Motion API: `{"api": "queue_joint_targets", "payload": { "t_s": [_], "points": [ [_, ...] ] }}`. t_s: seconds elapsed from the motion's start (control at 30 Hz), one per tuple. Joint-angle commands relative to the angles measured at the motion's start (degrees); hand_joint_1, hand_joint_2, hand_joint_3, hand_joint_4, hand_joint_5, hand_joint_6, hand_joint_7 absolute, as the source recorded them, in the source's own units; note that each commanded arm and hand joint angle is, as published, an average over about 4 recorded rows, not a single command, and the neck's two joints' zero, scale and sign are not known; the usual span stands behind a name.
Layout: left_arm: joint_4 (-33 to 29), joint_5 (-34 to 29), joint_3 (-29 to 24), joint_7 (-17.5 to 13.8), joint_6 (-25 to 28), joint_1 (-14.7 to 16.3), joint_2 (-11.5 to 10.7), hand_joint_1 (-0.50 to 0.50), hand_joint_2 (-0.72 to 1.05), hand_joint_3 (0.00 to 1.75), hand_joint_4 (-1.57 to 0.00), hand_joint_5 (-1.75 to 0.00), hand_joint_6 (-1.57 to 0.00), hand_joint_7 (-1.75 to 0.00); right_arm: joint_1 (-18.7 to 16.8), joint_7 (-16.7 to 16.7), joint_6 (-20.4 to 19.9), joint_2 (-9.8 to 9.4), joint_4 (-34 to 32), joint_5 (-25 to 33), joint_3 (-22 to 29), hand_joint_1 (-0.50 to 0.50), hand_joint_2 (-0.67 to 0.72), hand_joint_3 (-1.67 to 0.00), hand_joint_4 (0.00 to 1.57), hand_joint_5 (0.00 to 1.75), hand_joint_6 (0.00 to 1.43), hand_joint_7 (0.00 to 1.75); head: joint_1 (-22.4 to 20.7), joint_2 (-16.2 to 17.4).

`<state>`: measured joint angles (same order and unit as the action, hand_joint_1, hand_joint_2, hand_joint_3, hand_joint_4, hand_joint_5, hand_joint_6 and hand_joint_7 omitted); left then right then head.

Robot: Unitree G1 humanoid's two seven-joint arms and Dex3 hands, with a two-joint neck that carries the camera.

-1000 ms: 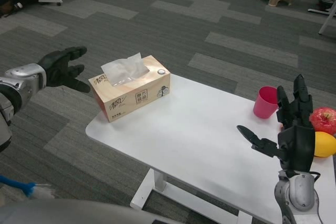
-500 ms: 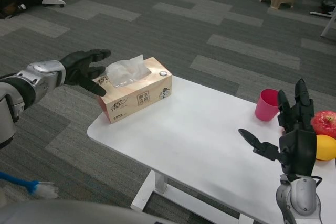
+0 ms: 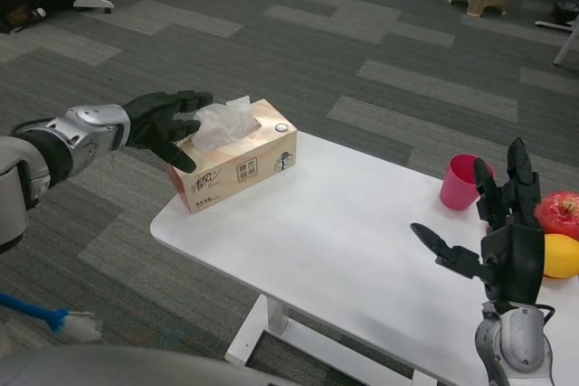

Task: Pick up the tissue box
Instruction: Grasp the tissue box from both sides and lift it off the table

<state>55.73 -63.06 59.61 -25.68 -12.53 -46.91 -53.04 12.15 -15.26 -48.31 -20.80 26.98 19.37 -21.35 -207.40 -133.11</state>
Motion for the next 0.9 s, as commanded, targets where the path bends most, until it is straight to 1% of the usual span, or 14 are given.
{"api": "queue_joint_targets", "payload": {
  "t_s": [0.03,0.47,0.77,0.9],
  "points": [
    [-0.78,0.72,0.75,0.11,-0.13,-1.16,-0.60,0.50,1.05,0.09,0.00,0.00,0.00,0.00,0.92,-0.12,-0.21,0.04,0.18,0.06,0.35,-0.21,-0.29,-0.32,0.31,0.10,0.00,0.07,0.06,-0.09],
    [-2.64,1.71,4.81,0.19,-0.57,-2.08,0.83,0.50,1.05,0.09,0.00,0.00,0.00,0.00,0.86,-0.12,-0.43,0.19,0.09,0.06,0.52,-0.21,-0.29,-0.32,0.31,0.10,0.00,0.07,0.21,-0.47],
    [-3.08,1.71,6.97,0.19,-0.65,-2.22,1.14,0.50,1.05,0.09,0.00,0.00,0.00,0.00,0.82,-0.12,-0.56,0.15,0.09,0.15,0.52,-0.21,-0.29,-0.32,0.31,0.10,0.00,0.07,0.02,-0.55],
    [-3.79,1.71,7.82,0.19,-0.74,-2.22,1.23,0.50,1.05,0.09,0.00,0.00,0.00,0.00,0.82,-0.12,-0.56,0.21,0.09,0.15,0.59,-0.21,-0.29,-0.32,0.34,0.10,0.00,0.07,0.03,-0.55]
  ]
}}
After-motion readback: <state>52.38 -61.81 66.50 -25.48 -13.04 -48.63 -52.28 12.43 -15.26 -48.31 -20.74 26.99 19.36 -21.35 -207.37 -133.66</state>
